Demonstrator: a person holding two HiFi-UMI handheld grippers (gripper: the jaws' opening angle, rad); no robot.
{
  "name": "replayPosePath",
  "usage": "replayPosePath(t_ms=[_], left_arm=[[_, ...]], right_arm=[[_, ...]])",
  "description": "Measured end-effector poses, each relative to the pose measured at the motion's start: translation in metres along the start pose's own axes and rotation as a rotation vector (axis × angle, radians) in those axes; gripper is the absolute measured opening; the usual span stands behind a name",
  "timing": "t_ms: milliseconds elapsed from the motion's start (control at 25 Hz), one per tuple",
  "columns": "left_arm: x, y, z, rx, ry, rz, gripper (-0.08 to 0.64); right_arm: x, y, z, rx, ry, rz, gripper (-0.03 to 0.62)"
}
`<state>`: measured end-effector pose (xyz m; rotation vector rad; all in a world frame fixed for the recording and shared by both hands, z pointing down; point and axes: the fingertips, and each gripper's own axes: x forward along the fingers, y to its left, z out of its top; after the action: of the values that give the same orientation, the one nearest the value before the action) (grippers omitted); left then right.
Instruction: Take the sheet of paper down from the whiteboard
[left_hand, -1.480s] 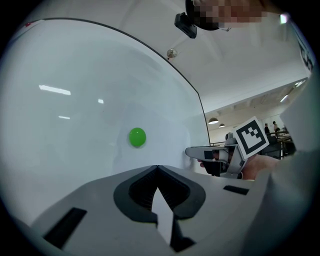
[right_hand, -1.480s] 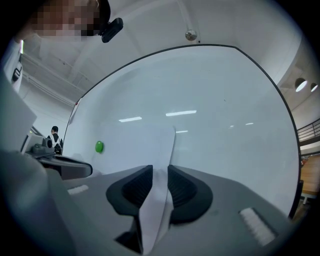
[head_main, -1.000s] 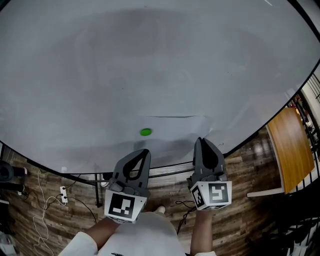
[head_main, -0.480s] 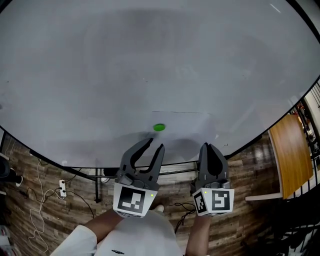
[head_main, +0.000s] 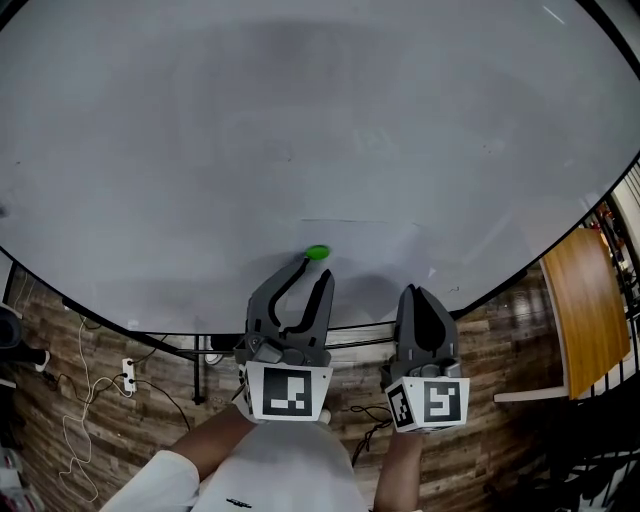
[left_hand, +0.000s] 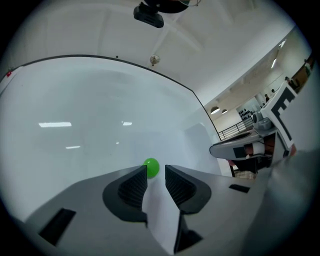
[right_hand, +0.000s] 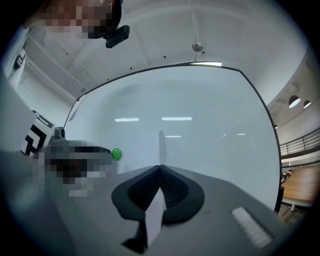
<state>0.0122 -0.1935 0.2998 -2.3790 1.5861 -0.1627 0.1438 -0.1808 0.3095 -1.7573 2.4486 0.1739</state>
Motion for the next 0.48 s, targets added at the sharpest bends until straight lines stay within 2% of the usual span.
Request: replayPosePath(t_ms=[240, 480], left_arm=[[0.0018, 0.004, 0.0099, 0.027, -0.047, 0.086, 0.117], [-0.0017, 0.0054, 0.009, -0.022, -0.05, 0.151, 0.132]], right_arm=[[-0.0001, 0.0013, 0.0022, 0.007, 0.001, 0.021, 0.011], [0.0014, -0.0025, 0.0021, 0.009, 0.0, 0.048, 0.011]])
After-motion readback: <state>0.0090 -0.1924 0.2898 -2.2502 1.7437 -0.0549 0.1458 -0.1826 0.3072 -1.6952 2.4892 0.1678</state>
